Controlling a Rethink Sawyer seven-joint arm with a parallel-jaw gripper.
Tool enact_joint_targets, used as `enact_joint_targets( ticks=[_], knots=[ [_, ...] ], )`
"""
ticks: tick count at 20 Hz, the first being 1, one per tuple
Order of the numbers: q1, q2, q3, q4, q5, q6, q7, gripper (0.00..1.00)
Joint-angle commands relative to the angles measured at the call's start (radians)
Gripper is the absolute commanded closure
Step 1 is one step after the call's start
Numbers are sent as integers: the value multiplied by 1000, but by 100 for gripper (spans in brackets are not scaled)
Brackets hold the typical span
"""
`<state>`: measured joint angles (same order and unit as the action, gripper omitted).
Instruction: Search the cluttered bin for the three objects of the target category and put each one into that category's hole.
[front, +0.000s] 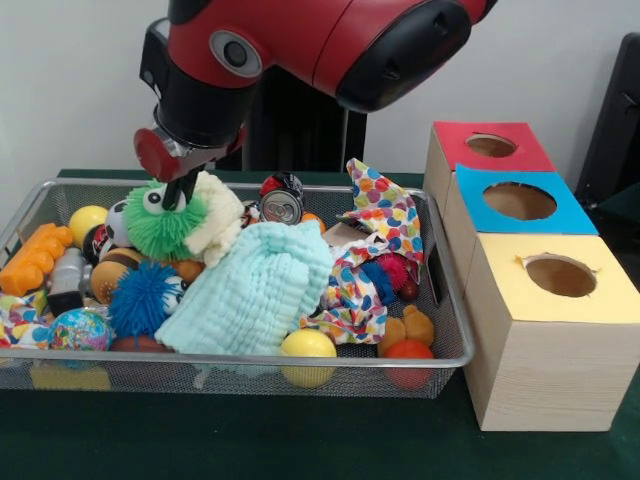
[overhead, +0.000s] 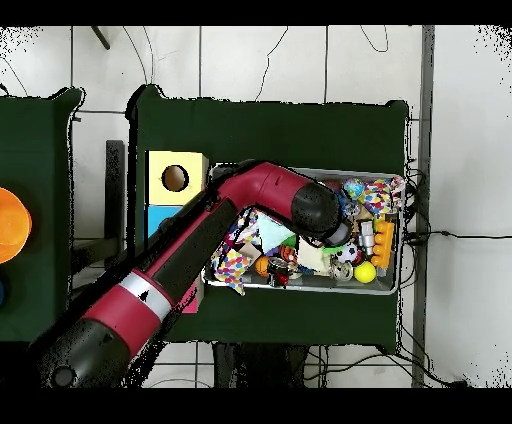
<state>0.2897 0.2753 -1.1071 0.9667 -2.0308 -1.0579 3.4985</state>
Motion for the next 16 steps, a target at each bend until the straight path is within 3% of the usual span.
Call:
enact_joint_targets(
  ticks=[1,12,16],
  knots=[
    [-14,30,-8,55,32,-44,254,100],
    [1,97,-147,164,-31,-80,281,100],
    [-6,86,-174,177,-29,-97,266,100]
  ],
)
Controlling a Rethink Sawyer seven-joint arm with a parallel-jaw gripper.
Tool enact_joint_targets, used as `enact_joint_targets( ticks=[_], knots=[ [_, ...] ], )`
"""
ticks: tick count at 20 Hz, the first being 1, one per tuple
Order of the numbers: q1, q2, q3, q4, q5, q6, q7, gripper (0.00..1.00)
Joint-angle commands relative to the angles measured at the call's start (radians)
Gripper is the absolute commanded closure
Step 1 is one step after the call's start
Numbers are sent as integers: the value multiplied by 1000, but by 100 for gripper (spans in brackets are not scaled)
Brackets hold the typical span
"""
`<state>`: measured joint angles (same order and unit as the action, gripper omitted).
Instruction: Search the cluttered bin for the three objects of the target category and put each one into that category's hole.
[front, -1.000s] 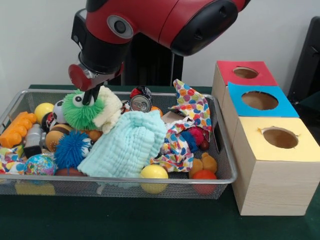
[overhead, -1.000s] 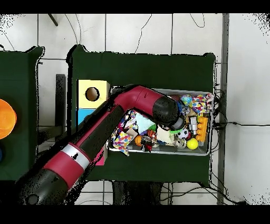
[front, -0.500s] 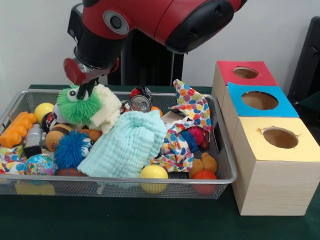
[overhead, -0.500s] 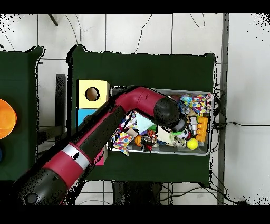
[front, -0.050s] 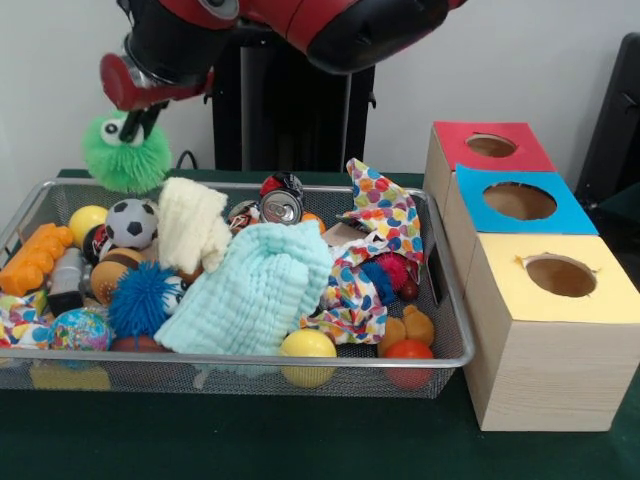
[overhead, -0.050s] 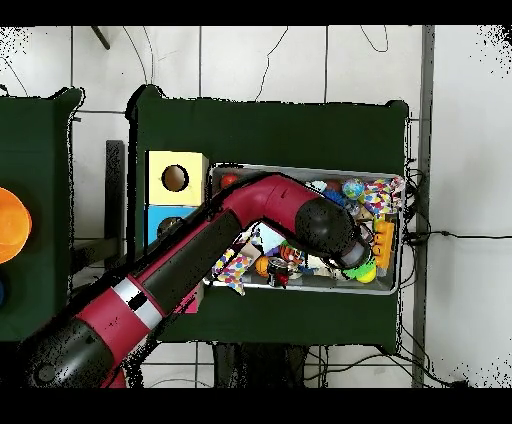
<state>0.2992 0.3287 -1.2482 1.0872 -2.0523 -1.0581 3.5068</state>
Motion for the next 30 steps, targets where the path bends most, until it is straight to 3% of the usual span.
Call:
enact_joint_targets(
  ticks=[1,6,12,13,26,30],
  knots=[
    [-17,28,-34,53,-1,-100,258,100],
    [-17,-26,21,17,55,-96,221,100],
    [-9,-30,31,19,63,-78,207,100],
    [-8,-29,32,15,63,-78,210,0],
    [-7,-46,36,12,77,-57,204,0],
    [-7,-116,63,-1,159,12,203,0]
  ],
)
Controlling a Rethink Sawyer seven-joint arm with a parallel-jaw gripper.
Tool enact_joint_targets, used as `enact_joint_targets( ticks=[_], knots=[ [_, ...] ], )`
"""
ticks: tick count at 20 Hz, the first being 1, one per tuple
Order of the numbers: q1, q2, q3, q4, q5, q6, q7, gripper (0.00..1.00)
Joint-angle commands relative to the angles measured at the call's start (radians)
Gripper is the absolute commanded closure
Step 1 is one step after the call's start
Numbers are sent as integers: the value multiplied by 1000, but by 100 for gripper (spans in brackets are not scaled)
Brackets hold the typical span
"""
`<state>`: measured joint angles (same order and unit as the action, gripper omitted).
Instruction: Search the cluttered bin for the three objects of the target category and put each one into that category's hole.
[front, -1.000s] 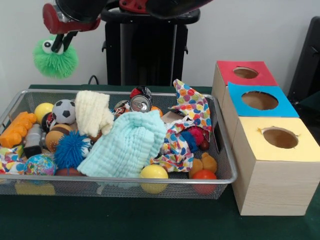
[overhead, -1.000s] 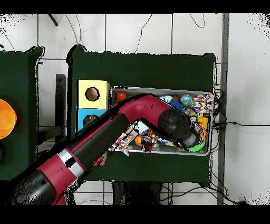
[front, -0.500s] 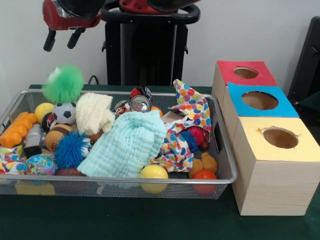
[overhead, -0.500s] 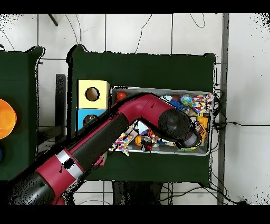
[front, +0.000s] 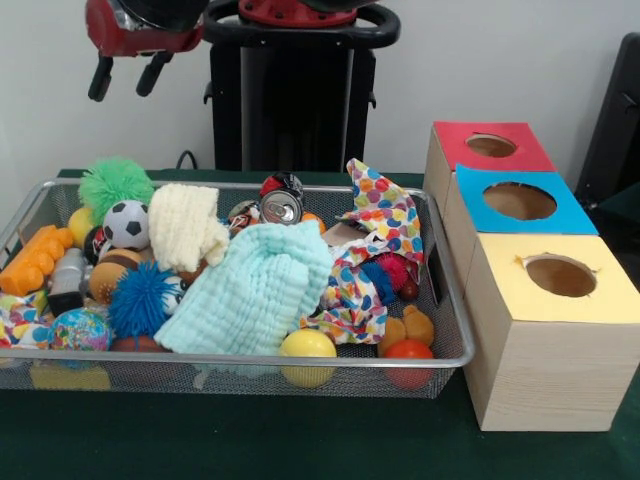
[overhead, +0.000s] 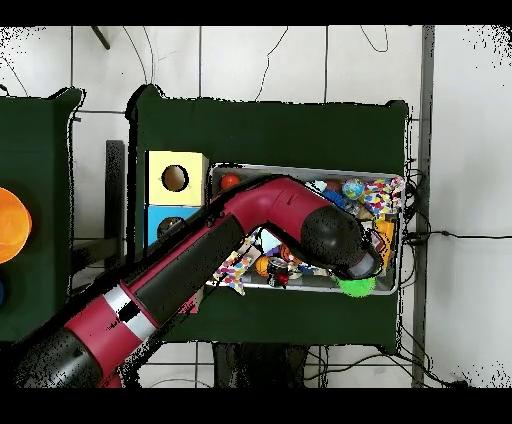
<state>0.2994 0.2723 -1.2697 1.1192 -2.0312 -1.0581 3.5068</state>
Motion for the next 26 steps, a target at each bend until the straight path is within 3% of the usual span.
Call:
enact_joint_targets(
  ticks=[1,11,16,26],
  knots=[
    [-7,-80,95,-34,165,36,192,0],
    [-23,-214,196,-17,334,74,35,0],
    [-38,-257,223,-14,369,115,-71,0],
    [-70,-209,211,-90,352,240,-110,0]
  ],
)
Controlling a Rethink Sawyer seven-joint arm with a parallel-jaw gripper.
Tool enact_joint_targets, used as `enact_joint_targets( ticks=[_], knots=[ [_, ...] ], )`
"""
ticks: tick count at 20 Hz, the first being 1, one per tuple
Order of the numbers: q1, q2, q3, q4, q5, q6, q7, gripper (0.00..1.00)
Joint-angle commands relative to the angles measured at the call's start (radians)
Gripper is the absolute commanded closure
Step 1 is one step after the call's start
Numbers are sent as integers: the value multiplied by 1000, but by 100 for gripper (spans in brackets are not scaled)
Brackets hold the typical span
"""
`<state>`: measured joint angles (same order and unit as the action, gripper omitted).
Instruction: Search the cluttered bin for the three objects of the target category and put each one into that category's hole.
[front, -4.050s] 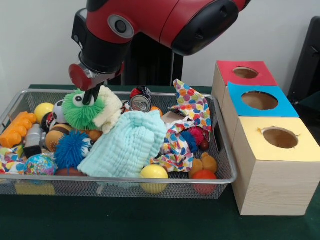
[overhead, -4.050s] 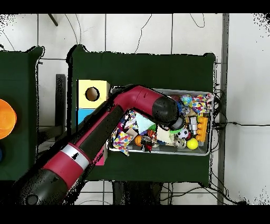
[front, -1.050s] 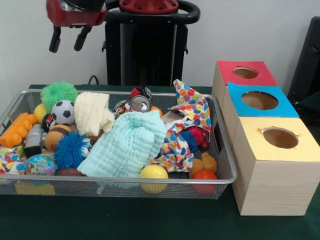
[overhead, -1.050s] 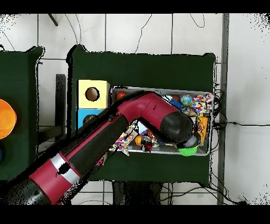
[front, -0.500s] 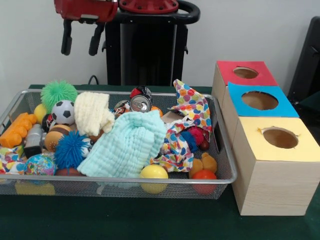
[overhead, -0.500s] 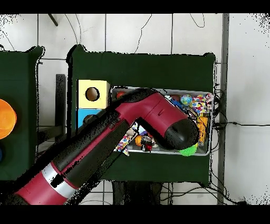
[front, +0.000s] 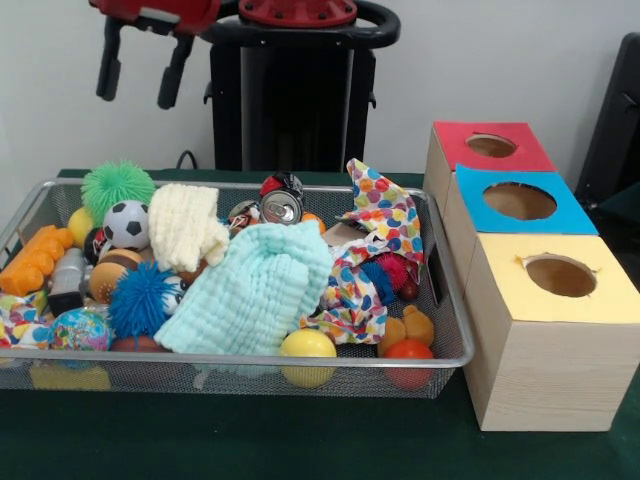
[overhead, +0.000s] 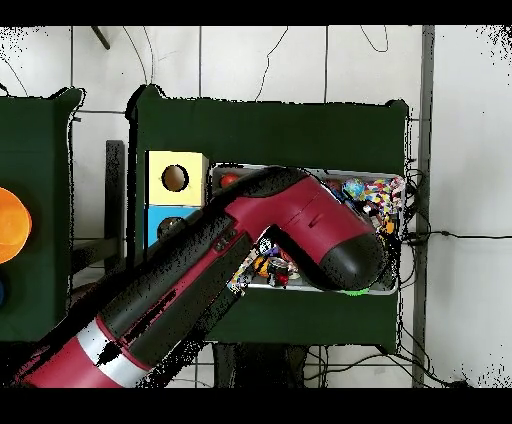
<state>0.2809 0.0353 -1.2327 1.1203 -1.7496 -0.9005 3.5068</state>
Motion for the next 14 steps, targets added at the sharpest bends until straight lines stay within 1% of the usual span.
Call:
enact_joint_targets(
  ticks=[1,6,7,11,14],
  knots=[
    [-54,28,175,-97,64,84,-110,0],
    [-78,33,209,-126,57,71,-83,0],
    [-79,42,213,-132,55,64,-65,0],
    [-88,85,228,-161,22,-2,-1,0],
    [-91,104,239,-171,1,-44,8,0]
  ],
)
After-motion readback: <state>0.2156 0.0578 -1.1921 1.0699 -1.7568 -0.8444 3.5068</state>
